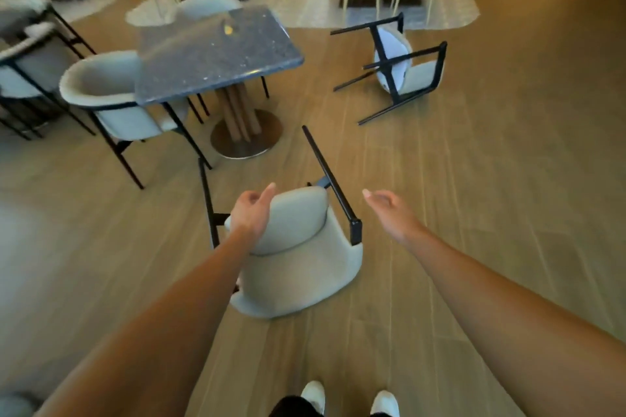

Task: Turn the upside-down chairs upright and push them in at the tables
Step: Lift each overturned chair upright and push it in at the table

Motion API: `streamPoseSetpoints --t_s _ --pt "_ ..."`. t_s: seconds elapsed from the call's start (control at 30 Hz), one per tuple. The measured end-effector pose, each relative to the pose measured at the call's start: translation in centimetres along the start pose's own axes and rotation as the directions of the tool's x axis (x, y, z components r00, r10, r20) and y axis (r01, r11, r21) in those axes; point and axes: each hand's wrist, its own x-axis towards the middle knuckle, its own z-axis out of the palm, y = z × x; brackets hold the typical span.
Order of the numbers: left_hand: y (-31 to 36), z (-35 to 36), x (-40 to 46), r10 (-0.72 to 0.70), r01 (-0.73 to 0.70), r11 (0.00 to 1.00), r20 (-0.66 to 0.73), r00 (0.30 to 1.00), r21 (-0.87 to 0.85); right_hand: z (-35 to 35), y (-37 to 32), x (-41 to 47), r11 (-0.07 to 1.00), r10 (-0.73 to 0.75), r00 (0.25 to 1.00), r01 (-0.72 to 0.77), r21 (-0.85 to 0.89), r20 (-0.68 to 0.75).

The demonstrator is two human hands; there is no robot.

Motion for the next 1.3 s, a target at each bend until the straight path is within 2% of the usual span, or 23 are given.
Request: streamPoseSetpoints --t_s 0.37,0.63,0.9,1.07,1.3 --pt "-7.6 -0.5 -2.4 -0.232 0.224 0.972 -0.134 0.964 -0.068 5.7 2.1 4.7 0.993 0.034 0.976 -0.009 -0.116 0.215" --pt "-13.0 -1.5 2.4 -0.375 0.362 0.926 -0.15 0.915 -0.106 12.5 2.5 8.9 0.983 0.088 0.957 -0.039 -0.177 0.275" --pt "-19.3 2.0 10.1 -0.447 0.442 0.891 -0.028 0.894 -0.101 19.0 6.5 16.2 0.969 0.206 0.949 -0.163 -0.186 0.238" --pt "-25.8 5.8 14.3 -0.504 0.502 0.857 0.016 0.864 -0.115 22.9 13.1 20.4 0.955 0.286 0.937 -0.262 -0.14 0.198" --pt "-37.0 11.0 19.3 -0.633 0.629 0.771 -0.005 0.774 -0.1 25.8 24.6 25.7 0.887 0.436 0.895 -0.41 -0.212 0.097"
